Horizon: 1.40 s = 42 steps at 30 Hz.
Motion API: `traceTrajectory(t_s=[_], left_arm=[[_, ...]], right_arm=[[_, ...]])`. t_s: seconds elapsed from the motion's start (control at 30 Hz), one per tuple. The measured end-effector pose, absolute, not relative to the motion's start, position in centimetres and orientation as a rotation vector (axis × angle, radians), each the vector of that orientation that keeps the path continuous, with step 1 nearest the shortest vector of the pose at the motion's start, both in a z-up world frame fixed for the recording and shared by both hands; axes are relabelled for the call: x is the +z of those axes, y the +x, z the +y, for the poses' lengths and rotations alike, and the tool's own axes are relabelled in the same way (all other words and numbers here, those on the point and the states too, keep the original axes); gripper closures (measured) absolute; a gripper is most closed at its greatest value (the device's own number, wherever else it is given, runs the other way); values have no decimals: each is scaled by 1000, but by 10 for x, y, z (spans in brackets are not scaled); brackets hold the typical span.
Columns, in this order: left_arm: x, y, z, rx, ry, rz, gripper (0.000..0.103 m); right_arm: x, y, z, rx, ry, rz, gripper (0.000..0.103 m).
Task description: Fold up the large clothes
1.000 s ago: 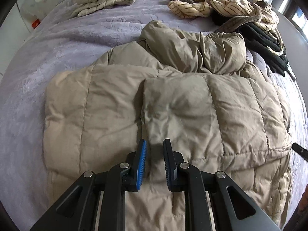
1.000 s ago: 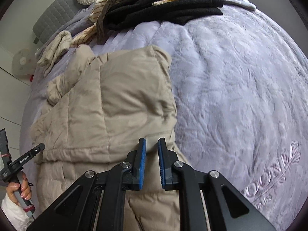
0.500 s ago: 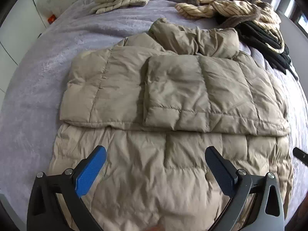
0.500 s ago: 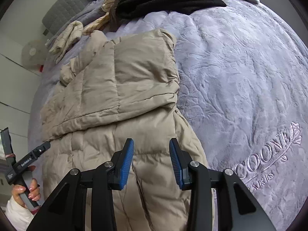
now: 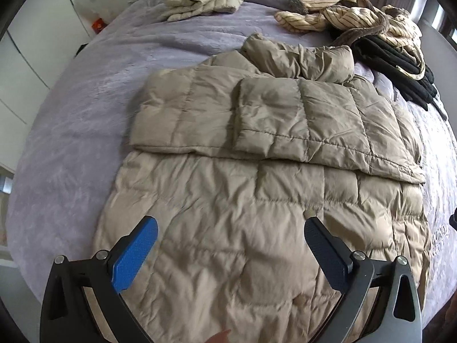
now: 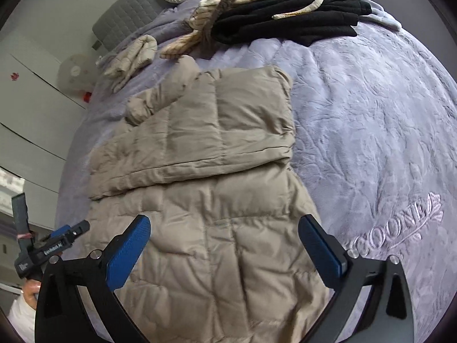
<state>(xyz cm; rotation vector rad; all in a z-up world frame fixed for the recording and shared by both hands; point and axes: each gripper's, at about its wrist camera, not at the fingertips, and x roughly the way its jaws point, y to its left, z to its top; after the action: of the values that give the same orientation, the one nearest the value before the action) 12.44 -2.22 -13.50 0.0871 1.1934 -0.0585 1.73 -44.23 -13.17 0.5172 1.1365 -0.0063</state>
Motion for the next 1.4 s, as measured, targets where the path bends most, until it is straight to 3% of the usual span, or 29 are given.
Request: traceTrajectory(t_s=[0.27, 1.1, 1.4], left_arm=[[-133, 99, 12, -112, 48, 1262, 0], [-143, -3, 133, -180, 73, 1400, 0], [-173, -10, 211, -140, -214, 1486, 0]], right_arm=[[-108, -10, -421, -24, 592, 1130, 0], [-139, -102, -318, -62, 925, 1379, 0], [-156, -135, -340, -150, 1118, 1359, 0]])
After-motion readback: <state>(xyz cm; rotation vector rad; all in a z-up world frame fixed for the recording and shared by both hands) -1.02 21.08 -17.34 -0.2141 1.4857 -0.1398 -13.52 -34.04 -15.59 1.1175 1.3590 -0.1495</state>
